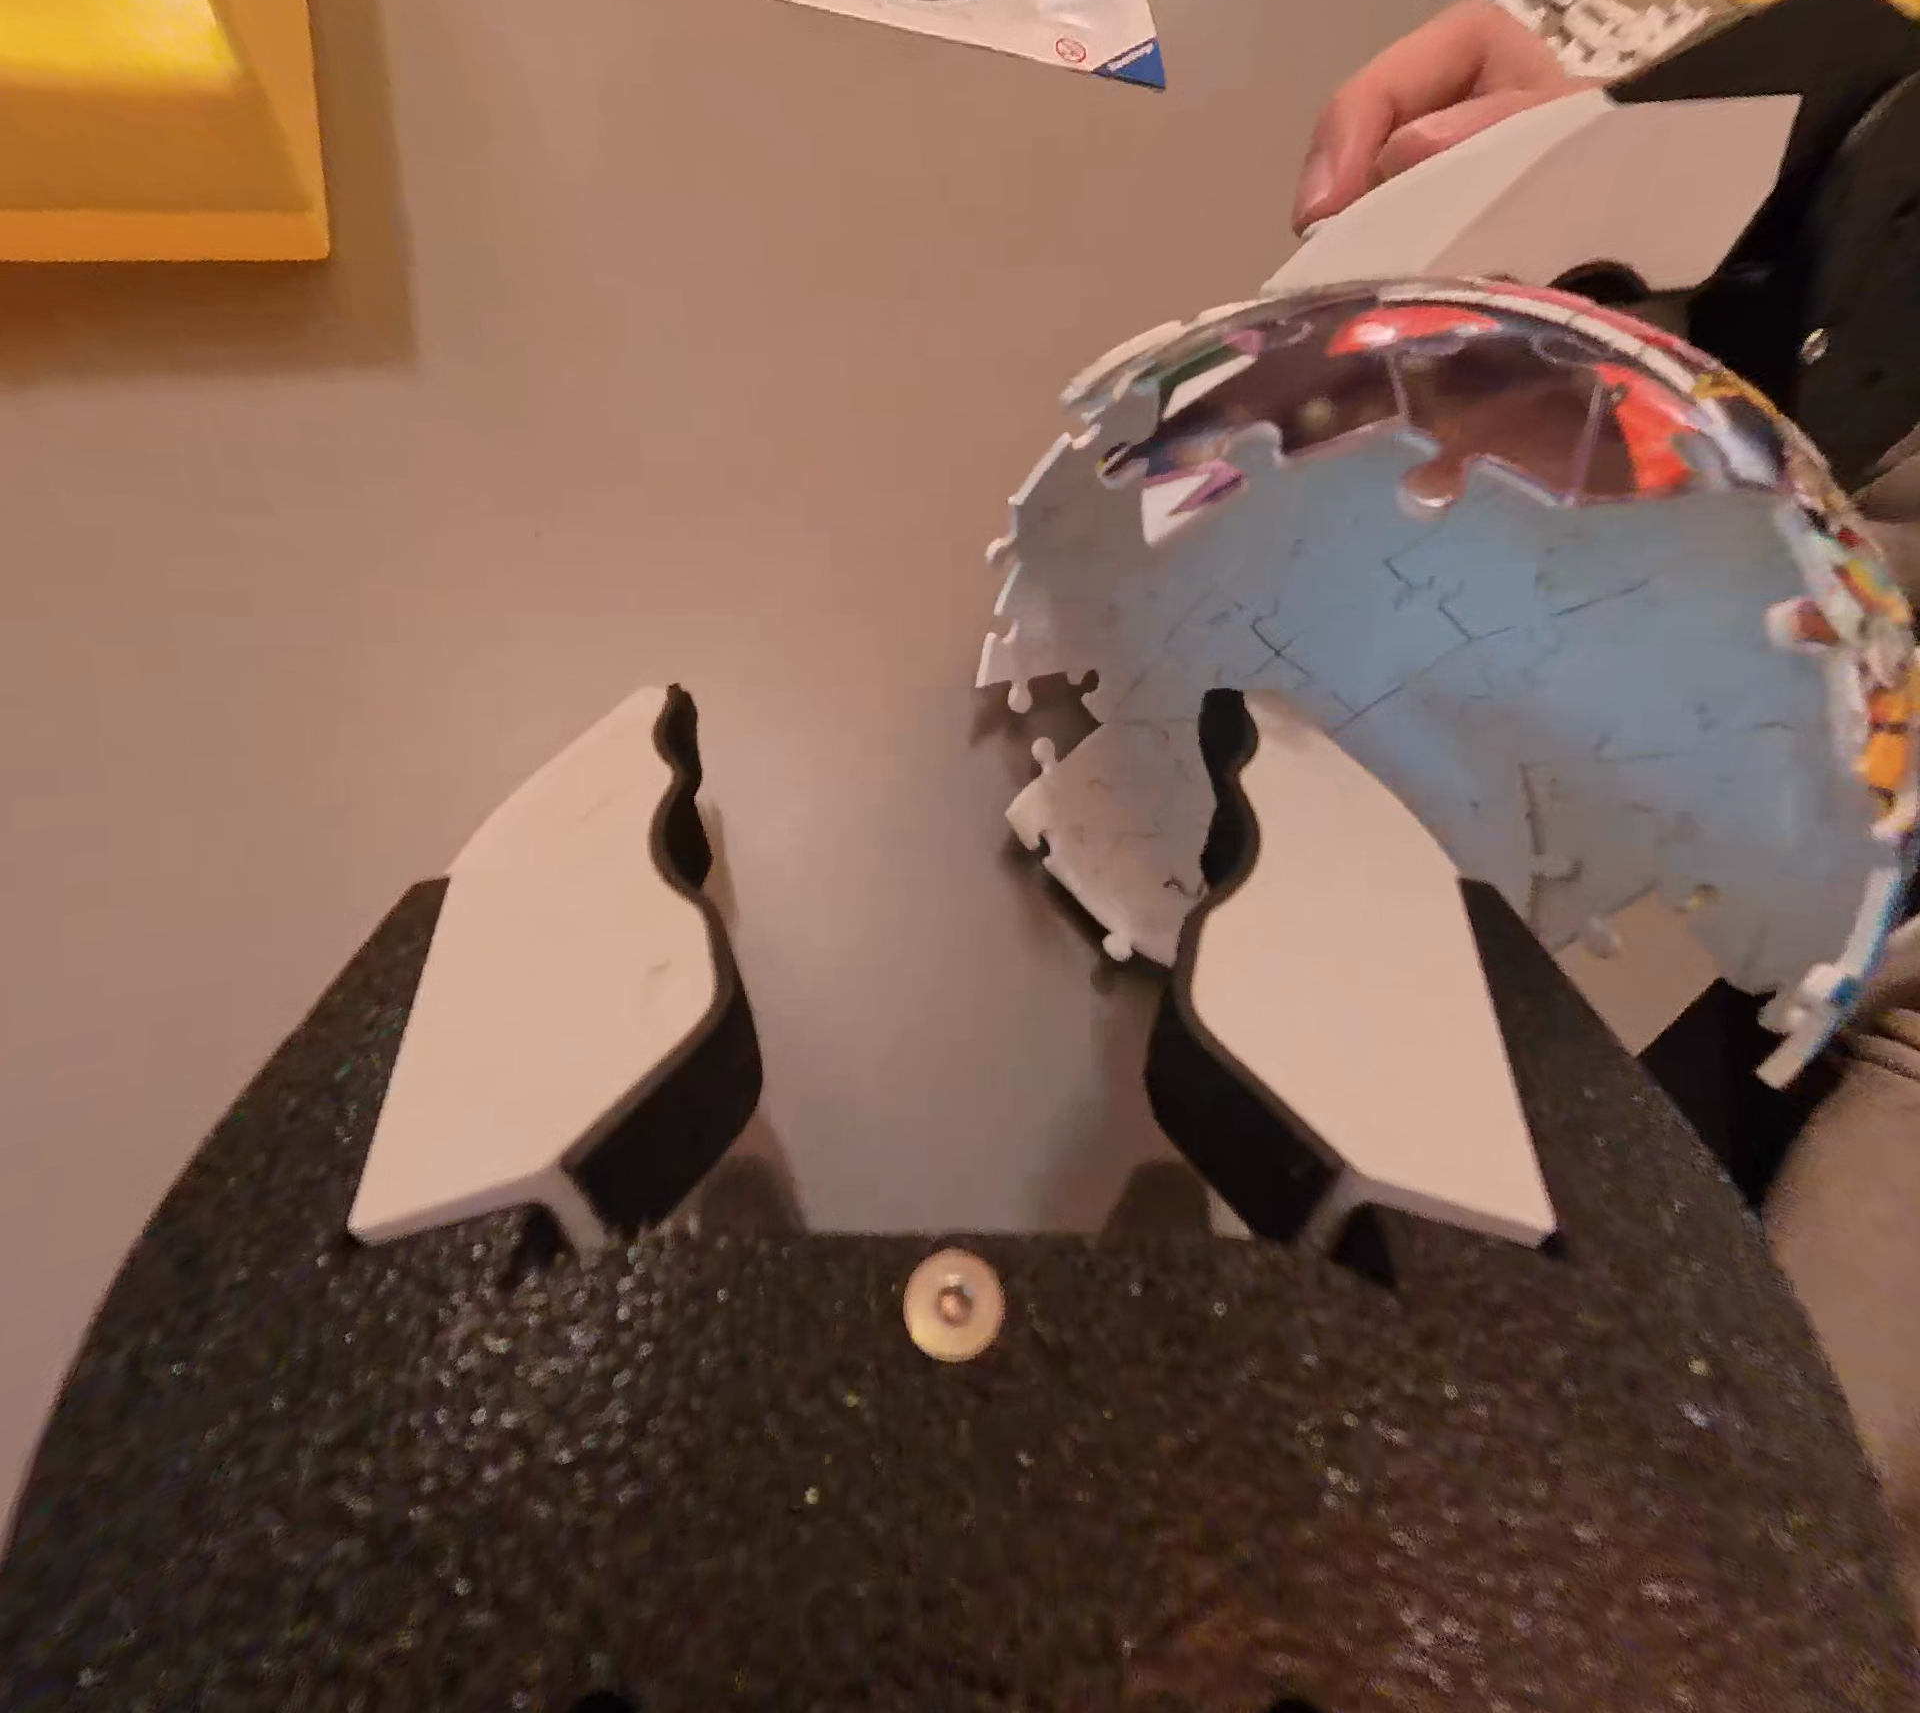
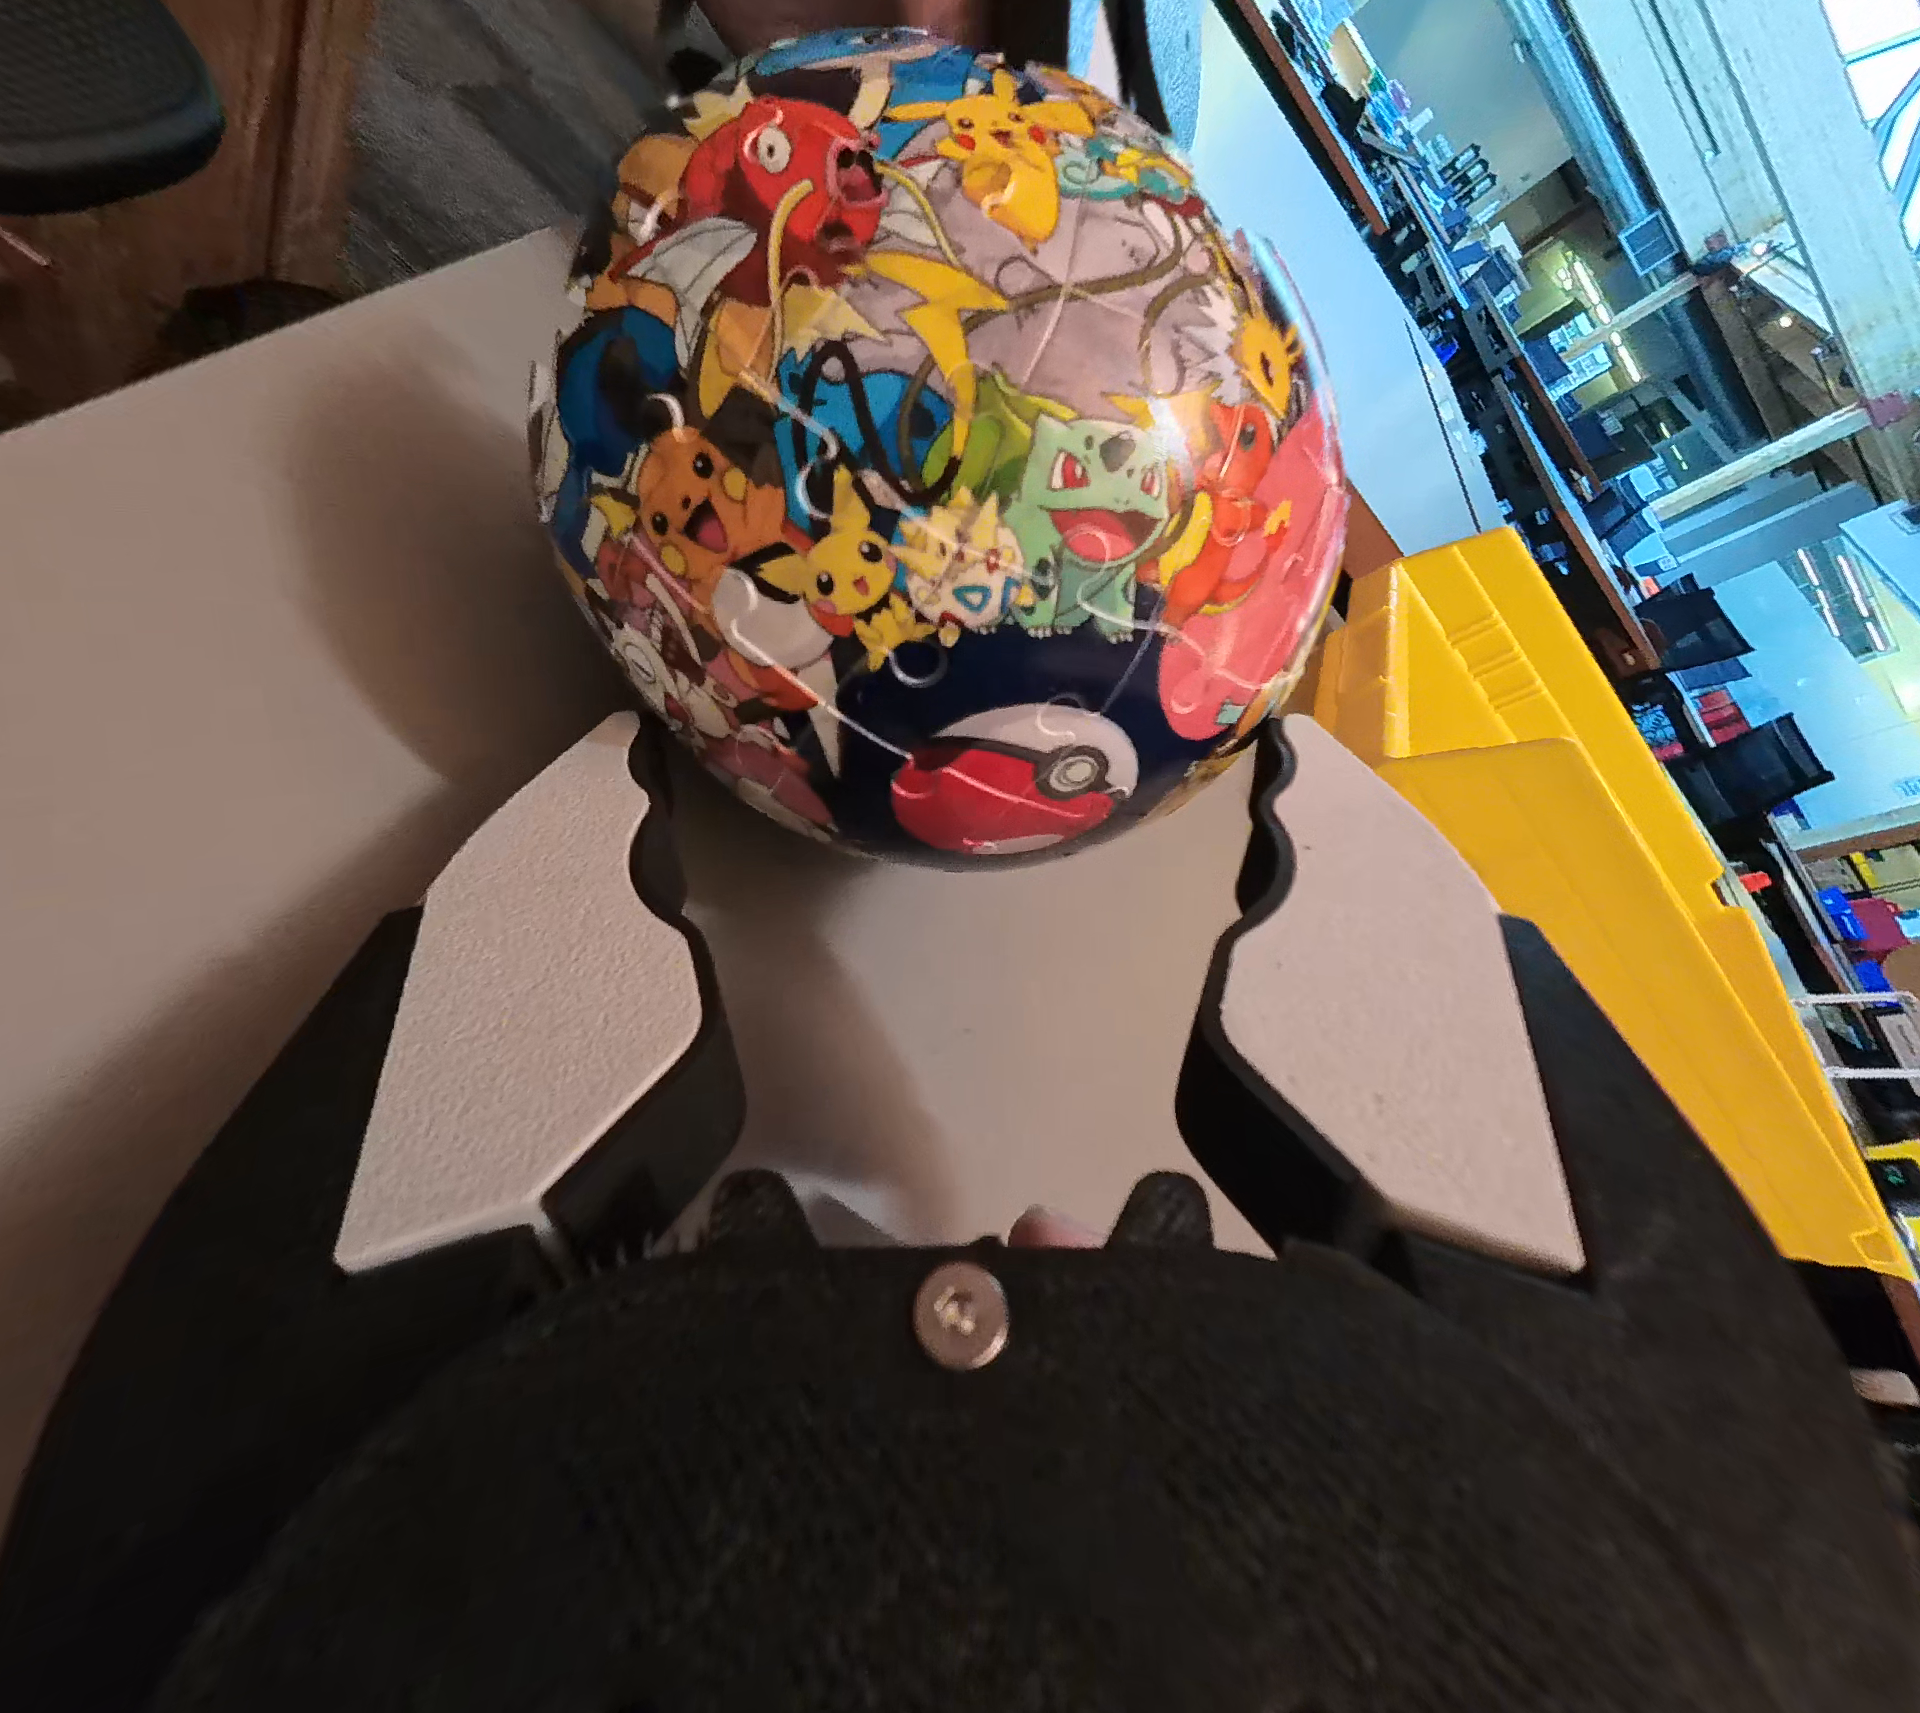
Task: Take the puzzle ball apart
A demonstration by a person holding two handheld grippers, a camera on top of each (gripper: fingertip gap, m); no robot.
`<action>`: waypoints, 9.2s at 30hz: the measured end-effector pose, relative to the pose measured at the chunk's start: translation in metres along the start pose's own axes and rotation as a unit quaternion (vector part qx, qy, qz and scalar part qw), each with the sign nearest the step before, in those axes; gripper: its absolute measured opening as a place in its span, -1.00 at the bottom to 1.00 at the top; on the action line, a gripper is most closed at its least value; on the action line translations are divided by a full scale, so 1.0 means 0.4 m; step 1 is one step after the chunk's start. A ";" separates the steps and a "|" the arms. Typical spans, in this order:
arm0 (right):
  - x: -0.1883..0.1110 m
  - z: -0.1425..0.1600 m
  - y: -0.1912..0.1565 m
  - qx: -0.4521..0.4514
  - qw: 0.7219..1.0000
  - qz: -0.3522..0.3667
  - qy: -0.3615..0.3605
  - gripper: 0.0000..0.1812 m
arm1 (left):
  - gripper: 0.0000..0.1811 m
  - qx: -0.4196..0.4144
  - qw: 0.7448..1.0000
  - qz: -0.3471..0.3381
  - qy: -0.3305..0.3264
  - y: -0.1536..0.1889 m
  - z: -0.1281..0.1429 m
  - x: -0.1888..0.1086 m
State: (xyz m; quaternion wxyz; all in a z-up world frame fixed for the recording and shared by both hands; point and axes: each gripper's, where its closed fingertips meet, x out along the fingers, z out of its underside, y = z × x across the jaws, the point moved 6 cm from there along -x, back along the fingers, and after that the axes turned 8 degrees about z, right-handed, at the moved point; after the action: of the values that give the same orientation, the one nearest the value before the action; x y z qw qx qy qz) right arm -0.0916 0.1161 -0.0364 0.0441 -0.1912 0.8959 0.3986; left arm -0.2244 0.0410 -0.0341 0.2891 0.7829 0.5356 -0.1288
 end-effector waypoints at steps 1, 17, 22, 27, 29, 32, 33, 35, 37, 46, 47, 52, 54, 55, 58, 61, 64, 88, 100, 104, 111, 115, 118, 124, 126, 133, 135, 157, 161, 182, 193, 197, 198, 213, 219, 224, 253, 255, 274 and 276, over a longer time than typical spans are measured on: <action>-0.001 -0.001 -0.001 -0.002 1.000 0.004 -0.004 0.18 | 0.03 -0.008 1.000 0.008 0.008 0.000 -0.002 -0.003; -0.058 0.000 -0.027 -0.004 0.996 0.022 -0.092 0.12 | 0.03 -0.083 0.995 0.033 0.054 -0.012 -0.004 -0.012; -0.075 0.007 -0.029 0.008 0.991 0.037 -0.126 0.09 | 0.03 -0.079 0.991 0.046 0.095 -0.004 -0.022 -0.037; -0.090 0.015 -0.031 0.029 0.987 0.040 -0.152 0.05 | 0.04 -0.077 0.979 0.106 0.155 0.027 -0.040 -0.078; -0.102 0.021 -0.033 0.041 0.984 0.034 -0.168 0.02 | 0.04 -0.066 0.981 0.098 0.153 0.035 -0.030 -0.093; -0.125 0.027 -0.040 0.050 0.982 0.028 -0.178 -0.02 | 0.05 -0.073 0.985 0.078 0.138 0.052 -0.004 -0.111; -0.130 0.027 -0.042 0.054 0.982 0.028 -0.178 -0.04 | 0.05 -0.076 0.985 0.076 0.132 0.063 0.006 -0.115; -0.140 0.029 -0.047 0.065 0.981 0.023 -0.181 -0.09 | 0.03 -0.066 0.988 0.079 0.114 0.094 0.029 -0.116; -0.153 0.031 -0.051 0.071 0.980 0.015 -0.183 -0.12 | -0.01 -0.045 0.992 0.090 0.072 0.131 0.063 -0.108; -0.177 0.045 -0.049 0.085 0.978 0.008 -0.192 -0.14 | -0.26 0.062 0.993 0.090 -0.042 0.215 0.117 -0.027; -0.182 0.047 -0.050 0.087 0.977 0.005 -0.196 -0.14 | -0.26 0.055 0.993 0.098 -0.044 0.220 0.116 -0.018; -0.210 0.054 -0.053 0.086 0.974 0.014 -0.207 -0.14 | -0.23 0.054 0.989 0.137 -0.024 0.233 0.101 0.012; -0.222 0.059 -0.053 0.085 0.973 0.018 -0.214 -0.14 | -0.20 0.058 0.989 0.134 -0.014 0.230 0.091 0.020; -0.229 0.061 -0.053 0.087 0.972 0.020 -0.219 -0.15 | -0.21 0.061 0.989 0.136 -0.008 0.231 0.086 0.024; -0.253 0.064 -0.050 0.093 0.970 0.026 -0.221 -0.24 | -0.27 0.067 0.985 0.161 0.006 0.240 0.074 0.039; -0.281 0.066 -0.045 0.104 0.968 0.028 -0.226 -0.38 | -0.39 0.087 0.981 0.171 0.021 0.244 0.057 0.054; -0.320 0.069 -0.036 0.113 0.964 0.030 -0.238 -0.53 | -0.47 0.111 0.978 0.175 0.029 0.250 0.043 0.060; -0.163 -0.056 0.113 0.545 0.781 -0.168 -0.254 -1.00 | -0.50 0.152 0.970 0.174 0.081 0.249 -0.016 0.073; -0.085 -0.032 0.096 0.651 0.694 -0.142 -0.273 -1.00 | -0.80 0.120 0.954 0.242 0.130 0.203 -0.041 0.059; -0.072 -0.022 0.088 0.660 0.681 -0.144 -0.283 -1.00 | -1.00 0.106 0.955 0.245 0.131 0.154 -0.049 0.043; -0.061 -0.018 0.099 0.658 0.676 -0.132 -0.304 -1.00 | -1.00 0.127 0.964 0.195 0.128 0.133 -0.044 0.036; -0.054 -0.014 0.095 0.665 0.667 -0.129 -0.310 -1.00 | -1.00 0.119 0.979 0.148 0.075 0.120 -0.032 0.058; -0.052 -0.011 0.101 0.670 0.663 -0.119 -0.312 -1.00 | -1.00 0.121 0.982 0.136 0.053 0.120 -0.028 0.071; -0.042 -0.011 0.093 0.668 0.657 -0.128 -0.325 -1.00 | -1.00 0.133 0.980 0.143 0.038 0.134 -0.024 0.084; -0.039 -0.012 0.091 0.667 0.657 -0.131 -0.326 -1.00 | -1.00 0.130 0.979 0.152 0.041 0.138 -0.025 0.083; -0.044 -0.016 0.080 0.685 0.639 -0.144 -0.318 -1.00 | -1.00 0.135 0.976 0.167 0.045 0.145 -0.024 0.078; -0.039 -0.020 0.079 0.695 0.632 -0.148 -0.310 -1.00 | -1.00 0.133 0.975 0.172 0.045 0.149 -0.025 0.081; -0.047 -0.033 0.057 0.720 0.604 -0.175 -0.294 -1.00 | -1.00 0.154 0.966 0.198 0.055 0.177 -0.031 0.068; -0.050 -0.032 0.053 0.727 0.597 -0.177 -0.289 -1.00 | -1.00 0.157 0.966 0.197 0.054 0.180 -0.031 0.069; -0.044 -0.025 0.052 0.745 0.580 -0.184 -0.274 -1.00 | -1.00 0.160 0.966 0.194 0.065 0.181 -0.036 0.067; -0.056 -0.032 0.065 0.745 0.582 -0.181 -0.269 -1.00 | -1.00 0.162 0.965 0.196 0.066 0.185 -0.037 0.069; -0.053 -0.030 0.062 0.752 0.577 -0.182 -0.261 -1.00 | -1.00 0.163 0.965 0.194 0.067 0.185 -0.038 0.069; -0.053 -0.028 0.061 0.755 0.574 -0.183 -0.260 -1.00 | -1.00 0.162 0.965 0.193 0.067 0.184 -0.038 0.069; -0.058 -0.021 0.053 0.739 0.586 -0.179 -0.279 -1.00 | -1.00 0.161 0.966 0.190 0.070 0.186 -0.042 0.072; -0.073 -0.024 0.069 0.738 0.591 -0.168 -0.279 -1.00 | -1.00 0.165 0.965 0.189 0.069 0.193 -0.045 0.076; -0.080 -0.030 0.071 0.744 0.588 -0.167 -0.270 -1.00 | -1.00 0.168 0.965 0.186 0.074 0.195 -0.050 0.075; -0.071 -0.005 0.092 0.723 0.623 -0.127 -0.271 -1.00 | -1.00 0.173 0.967 0.167 0.083 0.174 -0.052 0.050; -0.070 -0.002 0.090 0.722 0.623 -0.124 -0.274 -1.00 | -1.00 0.167 0.965 0.187 0.078 0.174 -0.046 0.034; -0.071 -0.023 0.098 0.722 0.635 -0.128 -0.244 -1.00 | -1.00 0.196 0.960 0.192 0.056 0.189 -0.025 0.063; -0.069 -0.026 0.100 0.722 0.636 -0.129 -0.238 -1.00 | -1.00 0.193 0.961 0.186 0.061 0.186 -0.028 0.062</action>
State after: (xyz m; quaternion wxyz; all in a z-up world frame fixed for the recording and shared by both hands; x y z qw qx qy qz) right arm -0.0804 0.1413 0.0049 0.4311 -0.1100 0.8229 -0.3534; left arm -0.1478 0.0475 -0.0145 0.1180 0.9159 0.3623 -0.1263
